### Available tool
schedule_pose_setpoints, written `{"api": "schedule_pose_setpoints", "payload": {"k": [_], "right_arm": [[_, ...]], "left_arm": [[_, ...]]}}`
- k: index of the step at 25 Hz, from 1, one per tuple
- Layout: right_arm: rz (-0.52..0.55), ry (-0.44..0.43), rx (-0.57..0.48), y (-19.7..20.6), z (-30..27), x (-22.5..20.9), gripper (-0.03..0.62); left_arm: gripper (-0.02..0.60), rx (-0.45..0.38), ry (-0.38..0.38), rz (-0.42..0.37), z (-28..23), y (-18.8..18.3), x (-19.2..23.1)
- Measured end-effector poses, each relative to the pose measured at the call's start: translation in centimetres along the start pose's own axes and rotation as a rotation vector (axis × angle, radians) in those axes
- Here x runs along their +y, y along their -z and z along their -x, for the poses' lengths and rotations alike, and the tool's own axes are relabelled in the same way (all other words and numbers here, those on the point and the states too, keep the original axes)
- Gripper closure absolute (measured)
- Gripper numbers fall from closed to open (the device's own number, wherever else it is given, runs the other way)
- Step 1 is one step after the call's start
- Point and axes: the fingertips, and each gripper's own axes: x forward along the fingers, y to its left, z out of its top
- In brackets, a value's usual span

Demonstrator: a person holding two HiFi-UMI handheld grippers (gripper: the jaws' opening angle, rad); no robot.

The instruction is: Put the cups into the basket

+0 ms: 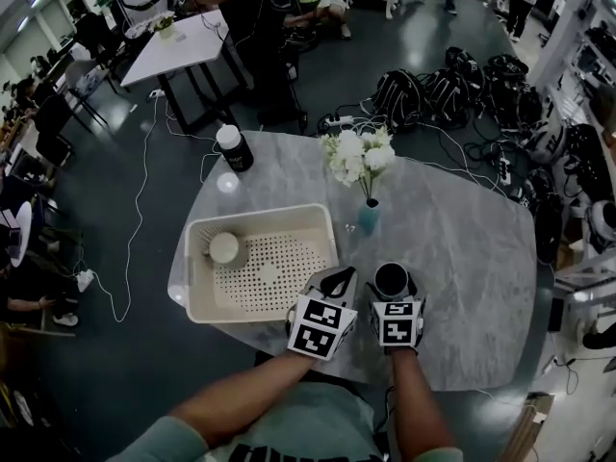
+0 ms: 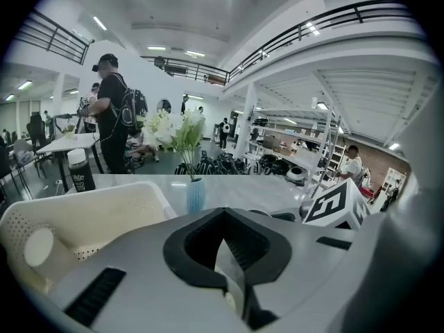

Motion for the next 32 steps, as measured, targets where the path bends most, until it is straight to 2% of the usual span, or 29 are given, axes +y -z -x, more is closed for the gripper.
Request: {"api": "schedule_pose_setpoints", "payload": {"k": [8, 15, 25, 32], "right_arm": [[0.033, 0.028, 0.010, -0.1, -0.6, 0.1, 0.197], [0.017, 0.034, -0.012, -1.1, 0.7, 0.0, 0.198], [-0.005, 0.071, -0.119, -5.9, 6.7, 1.3, 0.198], [0.012, 0.055, -0.199, -10.1, 10.0, 4.4, 0.198]], "left_arm": [[0.575, -0.002, -0.010, 0.004, 0.2, -0.2, 0.5], [0.575, -0.008, -0.012, 0.005, 0.7, -0.7, 1.0], [0.575, -0.047, 0.034, 0.015, 2.0, -2.5, 1.1], [0.575, -0.082, 0.038, 0.007, 3.8, -3.5, 3.0]]}}
